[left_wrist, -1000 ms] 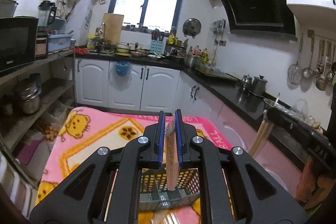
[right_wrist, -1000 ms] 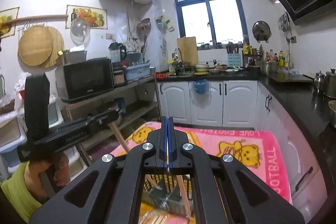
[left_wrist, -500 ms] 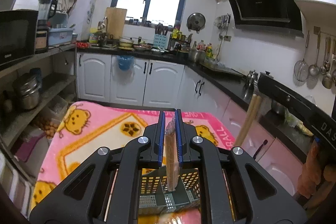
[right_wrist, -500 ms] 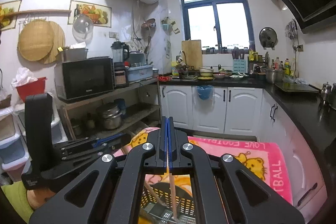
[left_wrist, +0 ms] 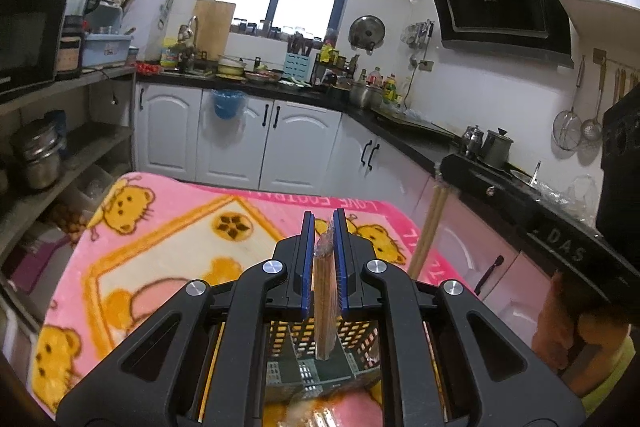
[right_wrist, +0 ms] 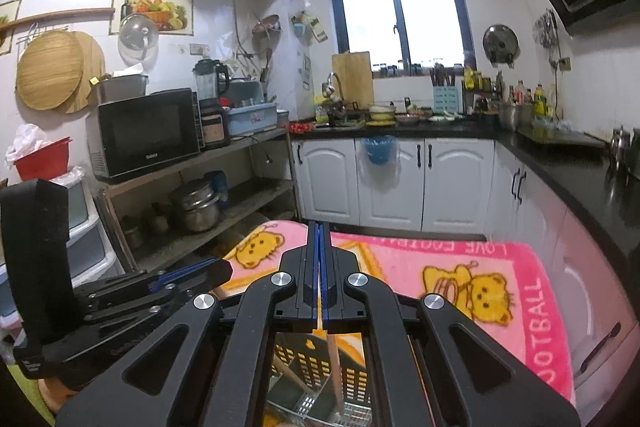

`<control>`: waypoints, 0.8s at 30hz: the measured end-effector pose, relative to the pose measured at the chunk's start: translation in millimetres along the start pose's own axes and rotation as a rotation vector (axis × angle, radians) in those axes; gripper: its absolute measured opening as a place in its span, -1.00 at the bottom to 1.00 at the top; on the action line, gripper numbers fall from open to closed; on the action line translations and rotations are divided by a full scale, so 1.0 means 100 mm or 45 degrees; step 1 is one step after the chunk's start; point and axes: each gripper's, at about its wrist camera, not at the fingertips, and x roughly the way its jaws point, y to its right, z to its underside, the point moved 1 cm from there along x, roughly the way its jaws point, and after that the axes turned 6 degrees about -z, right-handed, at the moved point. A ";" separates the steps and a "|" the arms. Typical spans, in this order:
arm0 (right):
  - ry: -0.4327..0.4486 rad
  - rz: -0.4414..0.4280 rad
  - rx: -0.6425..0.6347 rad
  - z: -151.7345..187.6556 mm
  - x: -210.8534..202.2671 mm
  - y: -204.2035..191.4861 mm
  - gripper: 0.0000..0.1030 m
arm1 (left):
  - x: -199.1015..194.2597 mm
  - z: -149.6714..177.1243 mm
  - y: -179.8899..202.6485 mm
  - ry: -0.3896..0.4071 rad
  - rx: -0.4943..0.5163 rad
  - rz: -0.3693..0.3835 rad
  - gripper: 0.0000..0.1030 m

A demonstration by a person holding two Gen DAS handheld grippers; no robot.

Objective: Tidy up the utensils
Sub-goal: 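Lift both held chopsticks and carry them above the green caddy, then lower the chopsticks into the caddy and open both tools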

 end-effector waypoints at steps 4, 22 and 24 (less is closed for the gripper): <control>-0.019 -0.003 0.015 0.10 0.04 0.03 -0.98 | 0.06 0.09 0.00 -0.017 -0.010 0.005 -0.88; -0.042 0.116 0.109 0.57 -0.15 0.38 -0.96 | 0.12 0.40 -0.10 -0.083 -0.018 -0.018 -0.88; -0.043 0.134 0.119 0.61 -0.20 0.42 -0.96 | 0.12 0.42 -0.12 -0.089 -0.021 -0.022 -0.88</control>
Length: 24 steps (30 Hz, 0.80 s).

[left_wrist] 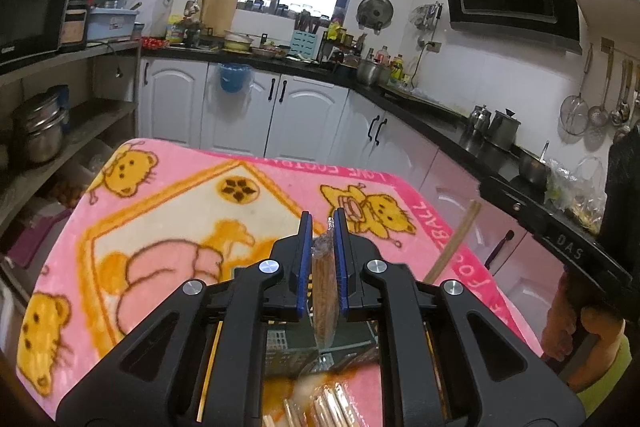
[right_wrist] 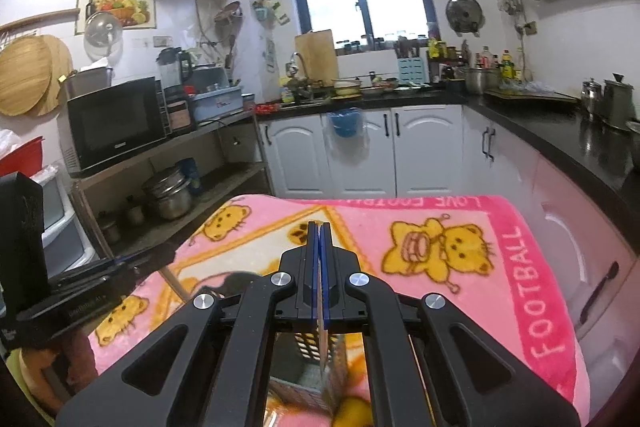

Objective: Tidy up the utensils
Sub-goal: 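Lower the chopsticks into the caddy and open both tools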

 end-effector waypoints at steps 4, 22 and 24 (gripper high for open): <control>-0.001 0.025 0.001 0.08 -0.08 0.05 -0.86 | 0.00 0.06 -0.01 -0.004 0.007 -0.017 -0.88; -0.112 0.083 -0.033 0.50 -0.35 0.05 -0.19 | -0.19 0.23 -0.13 0.008 -0.045 -0.034 -0.02; -0.121 0.087 -0.035 0.54 -0.38 0.03 -0.16 | -0.24 0.26 -0.13 0.015 -0.031 -0.045 0.12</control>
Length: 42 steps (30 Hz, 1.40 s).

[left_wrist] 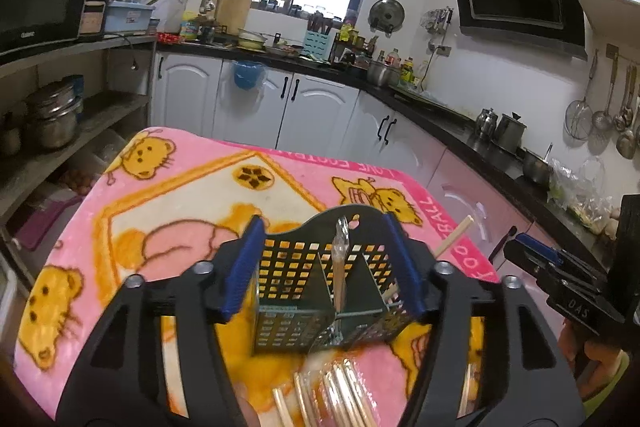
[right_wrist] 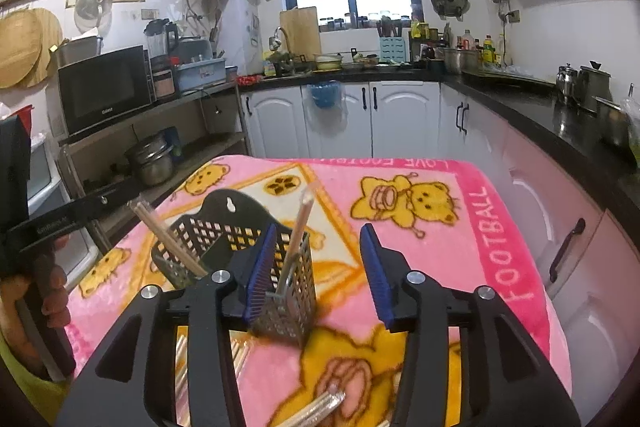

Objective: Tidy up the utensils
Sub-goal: 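Lower the chopsticks into the caddy and open both tools, then withdraw both open tools back toward the remaining chopsticks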

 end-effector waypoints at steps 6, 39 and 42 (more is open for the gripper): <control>0.000 -0.011 -0.008 0.16 -0.11 -0.03 -0.08 | -0.17 0.11 -0.01 0.031 0.005 -0.011 0.59; 0.006 0.024 -0.013 0.65 -0.62 -0.21 0.30 | -0.53 0.72 0.07 -0.027 0.003 -0.006 0.79; -0.007 0.033 -0.005 0.70 -0.64 -0.20 0.31 | -0.52 0.75 0.11 -0.041 0.015 0.001 0.79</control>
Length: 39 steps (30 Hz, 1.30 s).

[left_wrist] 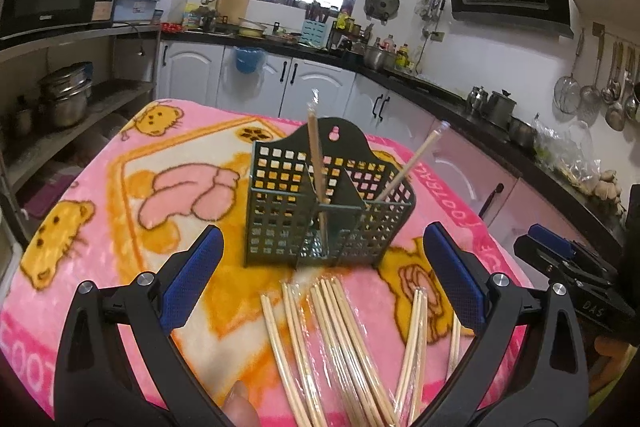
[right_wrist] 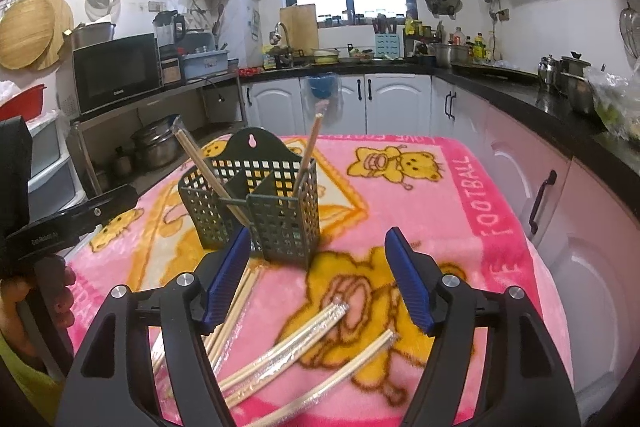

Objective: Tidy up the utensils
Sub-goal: 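Withdraw both open tools back toward the remaining chopsticks, then close the left tool on a wrapped chopstick while the right tool grasps another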

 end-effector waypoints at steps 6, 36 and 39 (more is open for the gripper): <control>-0.012 0.007 0.018 0.10 -0.03 0.05 0.33 | 0.04 0.07 0.08 -0.024 0.024 0.011 0.79; -0.228 0.011 0.125 0.60 0.33 0.43 0.34 | 0.60 0.58 0.06 -0.291 0.045 -0.012 0.79; -0.262 -0.016 0.143 0.63 0.43 0.42 0.13 | 0.69 0.63 -0.02 -0.327 0.015 -0.020 0.77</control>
